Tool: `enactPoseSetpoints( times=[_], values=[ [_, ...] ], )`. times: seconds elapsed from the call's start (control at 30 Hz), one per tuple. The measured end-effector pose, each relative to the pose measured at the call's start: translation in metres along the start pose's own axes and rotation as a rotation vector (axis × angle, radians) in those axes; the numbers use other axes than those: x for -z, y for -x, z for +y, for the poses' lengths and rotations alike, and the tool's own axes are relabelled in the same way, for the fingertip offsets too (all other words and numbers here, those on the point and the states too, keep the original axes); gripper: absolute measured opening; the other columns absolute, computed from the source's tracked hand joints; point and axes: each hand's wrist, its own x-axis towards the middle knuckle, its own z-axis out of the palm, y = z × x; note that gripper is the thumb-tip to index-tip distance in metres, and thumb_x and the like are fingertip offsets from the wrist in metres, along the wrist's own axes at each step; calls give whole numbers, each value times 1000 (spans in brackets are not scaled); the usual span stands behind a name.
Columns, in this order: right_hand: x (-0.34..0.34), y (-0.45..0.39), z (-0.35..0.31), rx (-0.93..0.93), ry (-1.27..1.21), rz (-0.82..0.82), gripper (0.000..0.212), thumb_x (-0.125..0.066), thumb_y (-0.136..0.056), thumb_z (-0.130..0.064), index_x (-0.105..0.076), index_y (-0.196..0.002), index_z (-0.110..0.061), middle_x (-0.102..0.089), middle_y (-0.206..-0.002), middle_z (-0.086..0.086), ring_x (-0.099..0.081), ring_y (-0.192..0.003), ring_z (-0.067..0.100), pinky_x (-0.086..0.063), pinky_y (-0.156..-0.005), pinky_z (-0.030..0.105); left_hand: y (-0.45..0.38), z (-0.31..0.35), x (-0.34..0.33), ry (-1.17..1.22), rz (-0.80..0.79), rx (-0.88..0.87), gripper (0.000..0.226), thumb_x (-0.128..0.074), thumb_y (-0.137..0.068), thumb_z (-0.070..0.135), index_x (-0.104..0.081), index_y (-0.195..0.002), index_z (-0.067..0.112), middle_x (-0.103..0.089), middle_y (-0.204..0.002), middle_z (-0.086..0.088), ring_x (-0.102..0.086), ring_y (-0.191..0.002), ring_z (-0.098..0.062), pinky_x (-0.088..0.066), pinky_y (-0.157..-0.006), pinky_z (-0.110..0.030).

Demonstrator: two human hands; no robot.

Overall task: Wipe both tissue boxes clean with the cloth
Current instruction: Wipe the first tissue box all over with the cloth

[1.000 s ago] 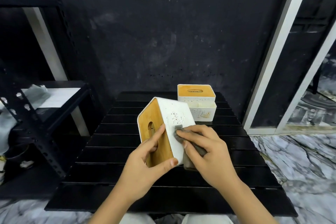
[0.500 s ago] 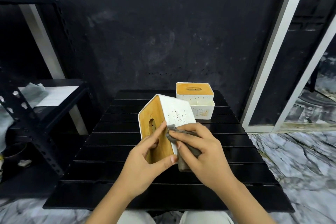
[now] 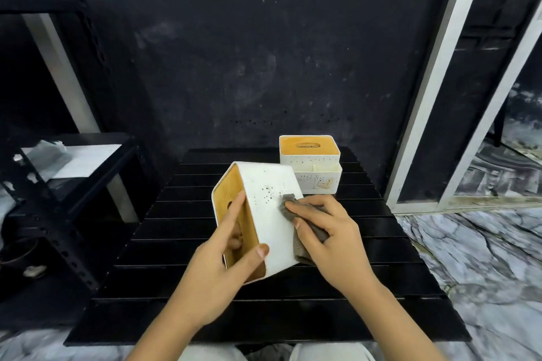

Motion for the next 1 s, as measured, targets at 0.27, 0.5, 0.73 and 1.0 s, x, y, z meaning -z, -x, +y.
enactPoseSetpoints(
  times=[0.27,0.5,0.73,1.0],
  values=[
    [-5,8,-4,55,56,12,32,-49,-84,-34,-60,-115,-35,-54,-108,-20,-53,-101,11,-49,-86,35,-6,-4,4,15,21,14,70,-64,-71,56,-20,-120,79,-59,-115,17,-57,-105,-2,-43,-86,-14],
    [-20,-12,-31,192,145,-37,31,-49,-85,-32,-63,-112,-34,-52,-108,-15,-49,-99,8,-48,-83,34,-6,-2,2,40,-31,-17,69,-63,-80,36,-26,-128,69,-64,-110,13,-60,-101,-10,-45,-85,-12],
    [-19,-12,-19,112,111,18,32,-46,-86,-34,-63,-112,-33,-53,-106,-15,-52,-99,13,-49,-82,38,-5,-6,6,88,-13,10,73,-61,-66,55,-25,-128,70,-63,-111,7,-59,-103,-15,-49,-92,-29],
    [-22,-23,-25,120,57,11,31,-48,-85,-33,-65,-111,-31,-55,-105,-10,-54,-98,16,-50,-83,38,-4,-5,3,88,-26,15,71,-61,-76,41,-25,-130,68,-62,-114,8,-59,-105,-12,-49,-87,-23]
  ],
)
